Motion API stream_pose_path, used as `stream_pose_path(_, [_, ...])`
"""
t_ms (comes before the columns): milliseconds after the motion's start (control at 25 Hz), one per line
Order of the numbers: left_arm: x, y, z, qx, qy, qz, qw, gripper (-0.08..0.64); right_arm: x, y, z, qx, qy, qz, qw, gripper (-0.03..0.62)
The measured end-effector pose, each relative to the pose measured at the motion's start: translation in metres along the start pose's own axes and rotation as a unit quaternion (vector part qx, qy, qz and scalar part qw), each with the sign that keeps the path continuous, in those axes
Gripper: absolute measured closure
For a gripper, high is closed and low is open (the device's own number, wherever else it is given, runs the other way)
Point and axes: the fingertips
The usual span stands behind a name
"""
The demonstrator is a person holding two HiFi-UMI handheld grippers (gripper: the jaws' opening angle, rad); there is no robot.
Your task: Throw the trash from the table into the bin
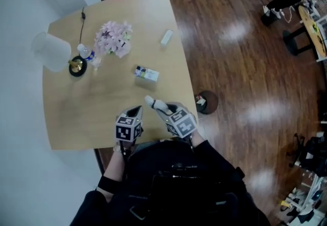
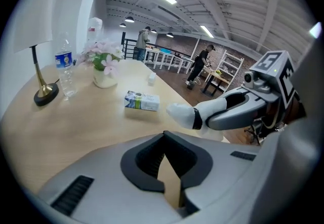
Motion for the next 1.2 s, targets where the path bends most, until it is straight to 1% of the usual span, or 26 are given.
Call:
stream_pose_path(160, [-0.011,0.013,0.021,-0.002,0.027,-0.008,0.9996,0.56,0.008,-0.023,0.019,0.016,0.023,0.023,0.999,0.456])
stream_pose_path(240, [-0.017,0.02,0.034,0.005,0.042,-0.011,0.999,0.56,0.015,-0.031,0.031,0.025,0.042,0.032,0.998,0.457])
stream_pose_path(440, [-0.033,0.036,0.082,0.055,0.089,-0.019,0.9943,0.56,0.034,-0.057,0.058,0.046,0.078,0.05,0.995,0.457])
stream_pose_path(600, [-0.043,0.055,0.125,0.093,0.133,-0.023,0.9865,0.56,0.056,-0.081,0.09,0.074,0.118,0.075,0.987,0.457])
stream_pose_path(760, [-0.051,0.073,0.17,0.126,0.178,-0.031,0.9754,0.56,0.082,-0.11,0.119,0.1,0.17,0.099,0.975,0.459])
stream_pose_path(920, [-0.056,0.087,0.215,0.159,0.22,-0.038,0.9618,0.56,0.117,-0.142,0.148,0.131,0.223,0.124,0.958,0.459])
stream_pose_path(1080, [-0.057,0.101,0.251,0.181,0.245,-0.048,0.9512,0.56,0.154,-0.169,0.172,0.155,0.272,0.141,0.939,0.46])
stream_pose_path(1200, [-0.058,0.111,0.274,0.193,0.257,-0.053,0.9456,0.56,0.173,-0.182,0.183,0.161,0.295,0.147,0.93,0.46])
Point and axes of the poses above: the fingertips, and each gripper's own axes: y forward along the fingers, z to its right, x out of its underside, and after that the axes turned 8 degrees about y, right-handed
